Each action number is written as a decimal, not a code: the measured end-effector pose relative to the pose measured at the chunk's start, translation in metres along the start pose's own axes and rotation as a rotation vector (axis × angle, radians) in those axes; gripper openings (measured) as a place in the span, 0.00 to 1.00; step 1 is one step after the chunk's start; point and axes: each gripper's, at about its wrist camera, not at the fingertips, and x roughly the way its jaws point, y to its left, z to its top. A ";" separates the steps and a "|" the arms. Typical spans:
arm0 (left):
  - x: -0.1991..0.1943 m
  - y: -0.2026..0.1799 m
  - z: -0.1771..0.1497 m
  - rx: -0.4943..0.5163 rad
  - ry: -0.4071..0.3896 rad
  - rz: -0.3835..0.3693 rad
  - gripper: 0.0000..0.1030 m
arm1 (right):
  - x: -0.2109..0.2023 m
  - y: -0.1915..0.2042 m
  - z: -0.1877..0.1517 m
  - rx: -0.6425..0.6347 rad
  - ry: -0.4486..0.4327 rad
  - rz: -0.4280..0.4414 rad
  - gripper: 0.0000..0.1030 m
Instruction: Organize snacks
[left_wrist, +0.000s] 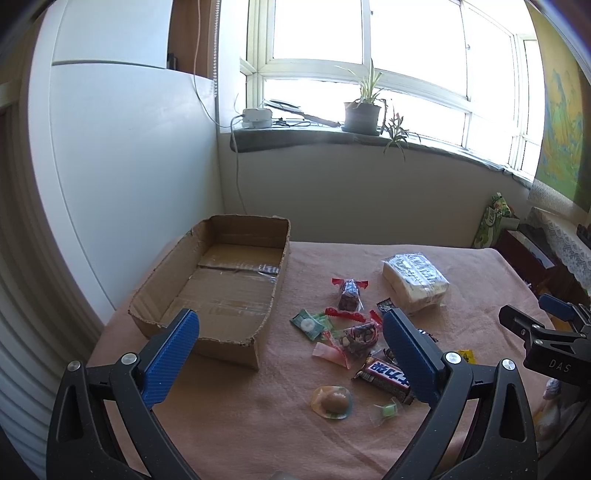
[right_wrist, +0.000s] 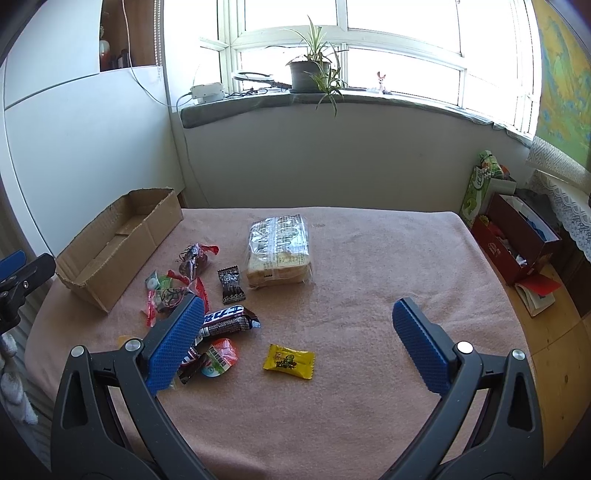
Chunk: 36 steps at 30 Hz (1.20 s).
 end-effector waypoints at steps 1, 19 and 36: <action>0.000 0.000 0.000 0.001 0.000 -0.001 0.97 | 0.000 0.000 0.000 0.001 0.000 0.000 1.00; 0.004 -0.001 -0.001 0.002 0.007 -0.005 0.95 | 0.005 0.000 -0.002 0.002 0.016 0.006 1.00; 0.009 0.002 -0.007 -0.007 0.034 -0.020 0.92 | 0.008 -0.001 -0.005 -0.006 0.041 0.021 1.00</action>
